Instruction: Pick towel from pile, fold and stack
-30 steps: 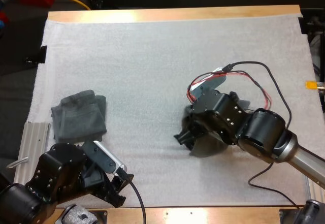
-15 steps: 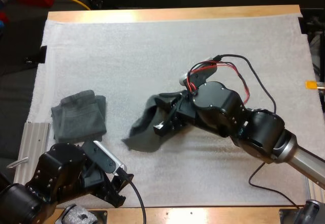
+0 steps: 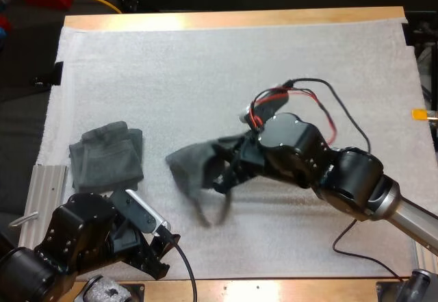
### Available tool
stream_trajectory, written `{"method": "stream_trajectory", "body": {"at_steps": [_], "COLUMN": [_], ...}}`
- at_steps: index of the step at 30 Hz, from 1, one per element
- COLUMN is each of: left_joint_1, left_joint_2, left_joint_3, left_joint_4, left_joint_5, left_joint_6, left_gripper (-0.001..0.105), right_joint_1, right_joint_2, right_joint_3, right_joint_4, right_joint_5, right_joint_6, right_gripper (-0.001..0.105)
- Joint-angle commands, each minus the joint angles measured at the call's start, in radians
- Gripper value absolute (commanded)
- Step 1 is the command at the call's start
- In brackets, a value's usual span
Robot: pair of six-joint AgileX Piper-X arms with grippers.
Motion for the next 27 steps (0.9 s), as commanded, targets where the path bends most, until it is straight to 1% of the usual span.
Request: {"method": "stream_trajectory", "body": {"at_steps": [1, 2, 5, 6, 8, 11, 15, 17, 21, 23, 24, 26, 27], "left_joint_1": [-0.005, -0.005, -0.005, -0.005, -0.005, -0.005, -0.005, -0.005, -0.005, -0.005, -0.005, -0.005, -0.005], "left_joint_2": [-0.005, -0.005, -0.005, -0.005, -0.005, -0.005, -0.005, -0.005, -0.005, -0.005, -0.004, -0.003, -0.003], "left_joint_3": [-0.006, -0.006, -0.006, -0.006, -0.006, -0.006, -0.006, -0.006, -0.003, 0.004, 0.006, 0.013, 0.016], "left_joint_4": [0.003, 0.003, -0.004, -0.004, -0.004, -0.004, -0.004, -0.004, -0.004, -0.004, -0.004, -0.006, -0.010], "left_joint_5": [-0.007, -0.007, -0.007, -0.007, -0.007, -0.007, 0.001, 0.001, 0.004, 0.039, 0.051, 0.111, 0.130], "left_joint_6": [-0.009, -0.009, -0.009, -0.009, -0.009, -0.009, -0.009, -0.009, -0.009, -0.009, -0.009, -0.009, -0.009], "left_gripper": [0.062, 0.062, 0.062, 0.062, 0.062, 0.062, 0.062, 0.062, 0.062, 0.064, 0.065, 0.070, 0.070], "right_joint_1": [0.001, 0.001, 0.001, 0.001, 0.001, 0.001, 0.001, 0.001, -0.002, -0.003, -0.005, -0.018, -0.024], "right_joint_2": [-0.007, -0.007, -0.007, -0.007, -0.007, -0.007, -0.007, -0.007, -0.007, -0.007, -0.007, -0.007, -0.007], "right_joint_3": [-0.006, -0.006, -0.006, -0.006, -0.006, 0.021, 0.099, 0.162, 0.243, 0.281, 0.287, 0.304, 0.305], "right_joint_4": [0.078, 0.128, 0.228, 0.246, 0.298, 0.327, 0.320, 0.298, 0.259, 0.230, 0.225, 0.213, 0.212], "right_joint_5": [0.056, 0.101, 0.176, 0.190, 0.251, 0.298, 0.326, 0.381, 0.453, 0.499, 0.509, 0.518, 0.518], "right_joint_6": [-0.034, -0.053, -0.078, -0.080, -0.084, -0.091, -0.091, -0.091, -0.091, -0.091, -0.091, -0.089, -0.089], "right_gripper": [0.001, 0.001, 0.001, 0.001, 0.001, 0.001, 0.001, 0.001, 0.001, 0.001, 0.001, 0.001, 0.001]}}
